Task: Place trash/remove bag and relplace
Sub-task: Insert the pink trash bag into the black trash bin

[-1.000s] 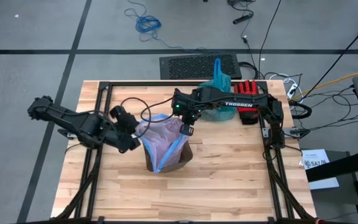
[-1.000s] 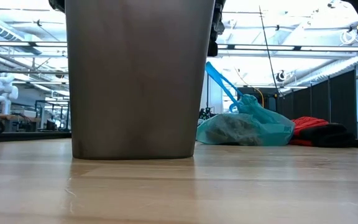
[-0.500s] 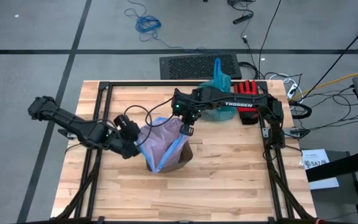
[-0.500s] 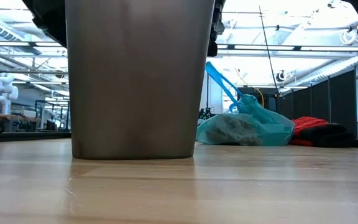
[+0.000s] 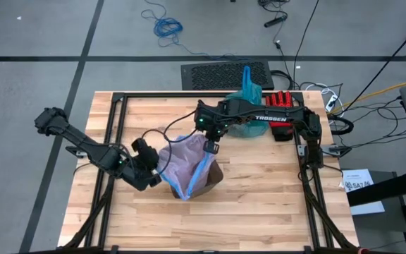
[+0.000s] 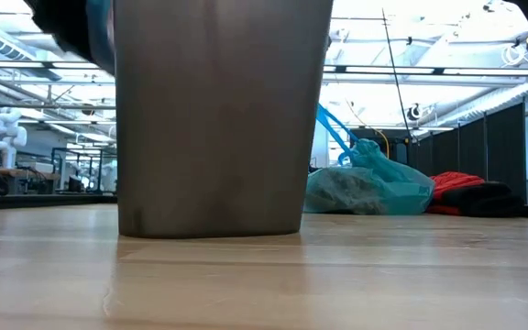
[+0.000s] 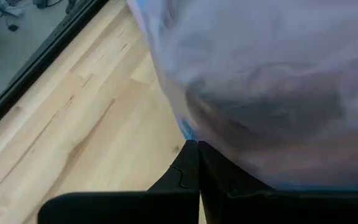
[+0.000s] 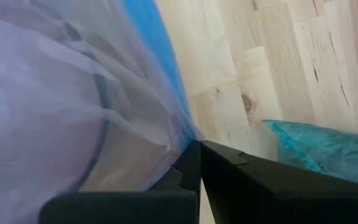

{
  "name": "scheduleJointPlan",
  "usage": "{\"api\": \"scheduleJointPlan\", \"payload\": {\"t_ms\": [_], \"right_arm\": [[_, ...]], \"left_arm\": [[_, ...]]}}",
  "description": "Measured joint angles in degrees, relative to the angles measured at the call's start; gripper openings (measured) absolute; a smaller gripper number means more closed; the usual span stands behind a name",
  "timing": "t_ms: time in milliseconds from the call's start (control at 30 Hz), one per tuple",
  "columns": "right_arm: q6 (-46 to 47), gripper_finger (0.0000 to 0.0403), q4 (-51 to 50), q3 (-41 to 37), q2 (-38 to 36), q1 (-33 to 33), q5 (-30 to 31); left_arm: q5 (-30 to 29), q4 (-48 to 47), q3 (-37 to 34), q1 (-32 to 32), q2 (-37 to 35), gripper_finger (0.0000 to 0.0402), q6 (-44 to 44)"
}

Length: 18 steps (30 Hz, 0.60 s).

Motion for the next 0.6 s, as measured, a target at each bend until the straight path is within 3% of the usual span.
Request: {"api": "scheduleJointPlan", "payload": {"t_ms": [367, 600], "right_arm": [[0.0, 0.0000, 0.3, 0.0, 0.0, 0.0, 0.1], [0.0, 0.0000, 0.3, 0.0, 0.0, 0.0, 0.1]], "left_arm": [[-0.1, 6.8, -7.3, -1.4, 1.1, 0.0000, -3.0], [-7.6, 4.1, -5.3, -4.5, 0.8, 0.0000, -0.7]]}}
